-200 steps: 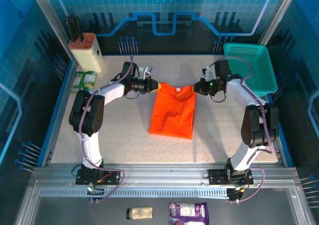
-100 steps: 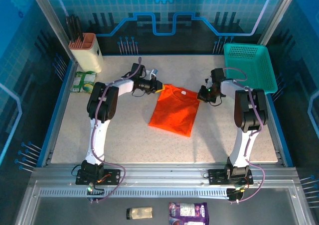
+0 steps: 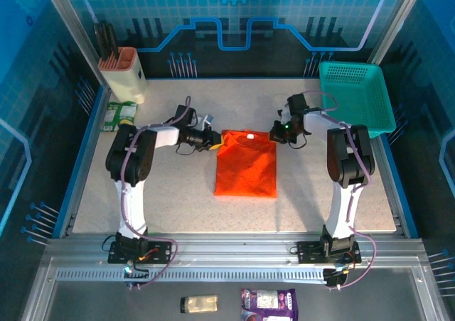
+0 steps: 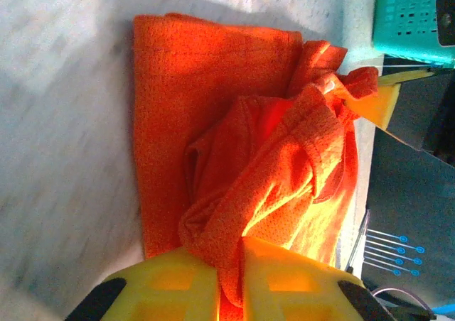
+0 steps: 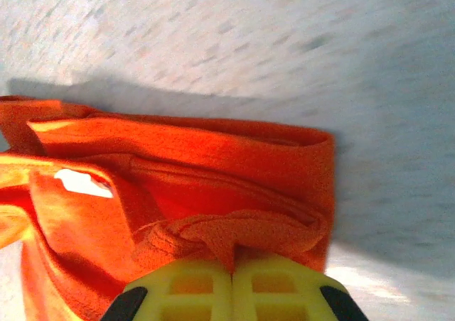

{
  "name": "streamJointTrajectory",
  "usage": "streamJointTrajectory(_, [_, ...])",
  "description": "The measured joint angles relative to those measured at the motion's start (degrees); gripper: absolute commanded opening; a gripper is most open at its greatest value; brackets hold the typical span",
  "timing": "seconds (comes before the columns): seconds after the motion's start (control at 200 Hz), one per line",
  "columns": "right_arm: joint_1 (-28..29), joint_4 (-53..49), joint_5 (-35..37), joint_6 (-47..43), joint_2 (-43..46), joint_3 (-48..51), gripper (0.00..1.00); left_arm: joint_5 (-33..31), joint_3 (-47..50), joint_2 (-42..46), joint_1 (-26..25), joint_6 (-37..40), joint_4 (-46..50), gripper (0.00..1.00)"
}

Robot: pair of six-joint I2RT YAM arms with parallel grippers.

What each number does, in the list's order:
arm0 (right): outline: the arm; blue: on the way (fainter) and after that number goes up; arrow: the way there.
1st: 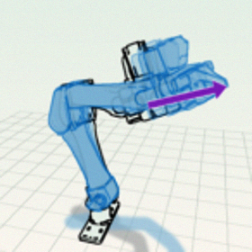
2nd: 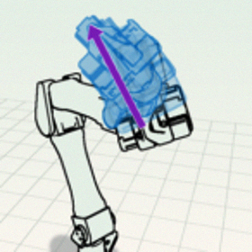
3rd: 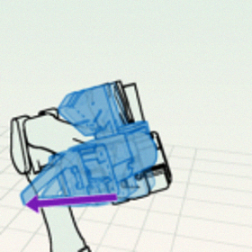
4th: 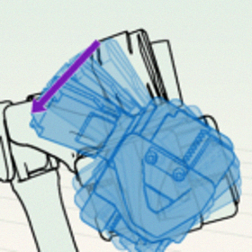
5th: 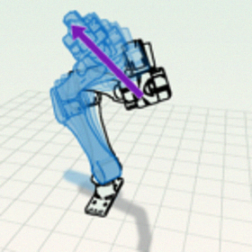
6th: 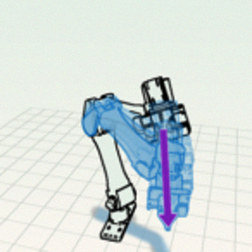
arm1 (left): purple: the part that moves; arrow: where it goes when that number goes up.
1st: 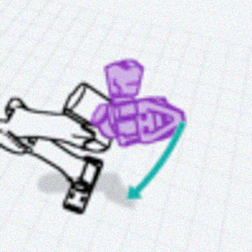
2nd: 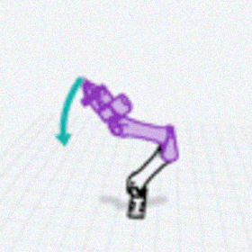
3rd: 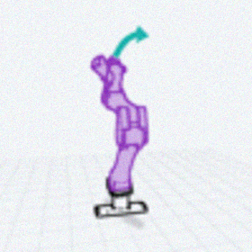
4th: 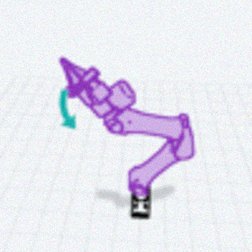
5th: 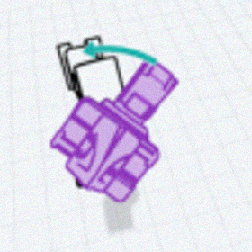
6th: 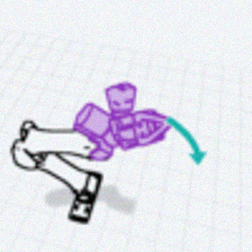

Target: Fold the inside-out t-shirt

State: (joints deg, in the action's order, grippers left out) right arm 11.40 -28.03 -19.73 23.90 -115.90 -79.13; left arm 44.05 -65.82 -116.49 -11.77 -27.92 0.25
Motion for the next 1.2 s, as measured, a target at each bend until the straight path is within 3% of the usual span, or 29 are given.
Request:
streamJointTrajectory(0.195, [3.91,-2.99,1.49,-1.05,0.15,-0.11,0.0,-1.86,10.38,7.76,1.27,-0.2,-1.05,0.2])
streamJointTrajectory(0.375, [3.65,-8.0,9.14,-2.36,0.15,-4.04,0.23,-2.99,12.02,8.7,1.22,-0.37,-2.01,0.26])
streamJointTrajectory(0.59, [3.67,-11.52,12.24,-3.52,1.64,-6.25,0.39,-3.41,12.02,8.72,1.2,-0.52,-2.62,0.28])
streamJointTrajectory(0.961, [3.98,-14.84,13.73,-3.45,3.85,-4.07,0.42,-3.39,12.0,8.7,1.2,-0.59,-2.75,0.28])
streamJointTrajectory(1.201, [4.13,-15.28,13.77,-3.41,-1.07,-6.71,0.42,-3.34,12.0,8.7,1.2,-0.59,-2.75,0.28])
